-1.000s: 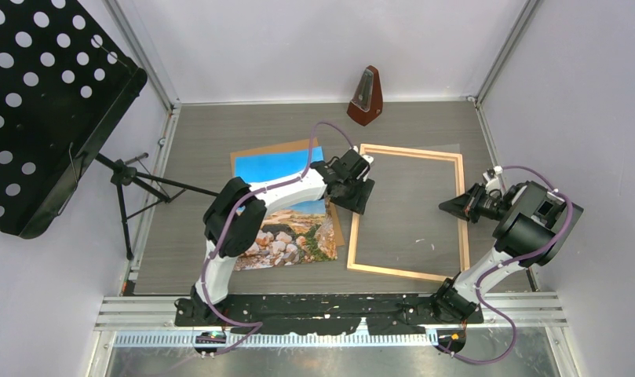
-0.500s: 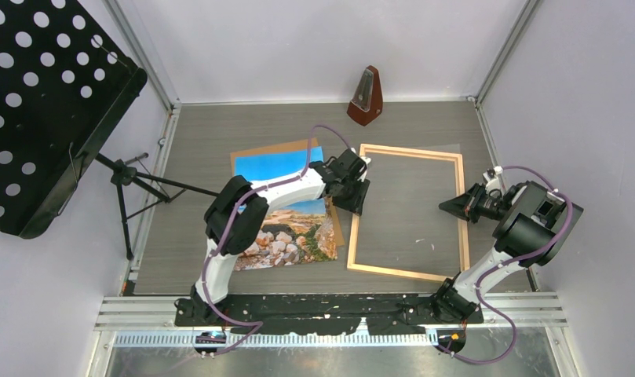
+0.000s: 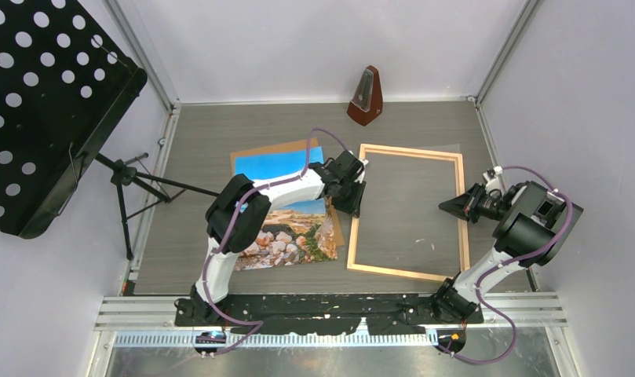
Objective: Put the photo into the frame
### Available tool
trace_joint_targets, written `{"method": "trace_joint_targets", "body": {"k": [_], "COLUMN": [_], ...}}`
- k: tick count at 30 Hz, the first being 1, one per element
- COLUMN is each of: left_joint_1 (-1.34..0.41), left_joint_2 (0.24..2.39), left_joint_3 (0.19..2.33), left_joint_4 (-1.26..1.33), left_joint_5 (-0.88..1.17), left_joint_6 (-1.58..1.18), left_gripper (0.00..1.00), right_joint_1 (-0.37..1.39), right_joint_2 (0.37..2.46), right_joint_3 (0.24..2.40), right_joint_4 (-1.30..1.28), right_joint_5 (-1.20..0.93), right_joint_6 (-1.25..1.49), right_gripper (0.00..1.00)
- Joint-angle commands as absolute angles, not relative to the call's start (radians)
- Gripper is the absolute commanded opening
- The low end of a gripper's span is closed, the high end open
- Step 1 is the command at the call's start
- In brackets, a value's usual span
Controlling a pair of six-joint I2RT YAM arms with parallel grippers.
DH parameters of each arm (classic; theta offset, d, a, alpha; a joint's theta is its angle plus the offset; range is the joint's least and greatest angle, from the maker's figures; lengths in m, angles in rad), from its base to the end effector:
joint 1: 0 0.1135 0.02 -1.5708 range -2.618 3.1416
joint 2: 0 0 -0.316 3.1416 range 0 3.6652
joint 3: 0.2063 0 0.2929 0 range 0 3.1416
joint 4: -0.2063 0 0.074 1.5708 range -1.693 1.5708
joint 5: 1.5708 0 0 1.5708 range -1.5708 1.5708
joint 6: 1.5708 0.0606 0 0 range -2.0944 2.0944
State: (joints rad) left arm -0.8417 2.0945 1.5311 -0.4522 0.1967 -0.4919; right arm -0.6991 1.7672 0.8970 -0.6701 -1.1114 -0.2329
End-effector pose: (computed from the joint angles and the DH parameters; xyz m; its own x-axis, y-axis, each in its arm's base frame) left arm 0.3394 -0.3978 0.1714 -0.8769 0.2863 -0.3862 0.4378 0.8075 -0.3954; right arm 0.2764 -0.1614 0.1421 -0.8054 0.5435 -0.2364 0.0807 0.4958 0.8647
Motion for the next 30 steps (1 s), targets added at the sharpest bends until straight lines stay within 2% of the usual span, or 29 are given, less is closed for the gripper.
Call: {"method": "trace_joint_targets", "body": {"k": [1,10,30], "left_joint_1": [-0.832,-0.827,-0.827], "left_joint_2": [2.100,2.110,2.126], "left_joint_3": [1.523,1.499,1.499], "left_joint_4": [-0.407,-0.388,-0.396], "left_joint_5": [0.228,0.254,0.232], "left_joint_6": [-0.502,-0.542,-0.559], "left_gripper": [0.23,0.00,0.00], "right_joint_1": [-0.689,-0.676,-0.680], "right_joint_2": [1.738,1.740,1.724], "right_joint_3": [0.895,0.885,0.873], "right_joint_4": [-0.659,-0.628,-0.623], "right_joint_5": [-1.125,-1.121,-1.124], "right_joint_6": [-0.230,-0.208,-0.202], "right_gripper": [0.06,0.06,0.06]}}
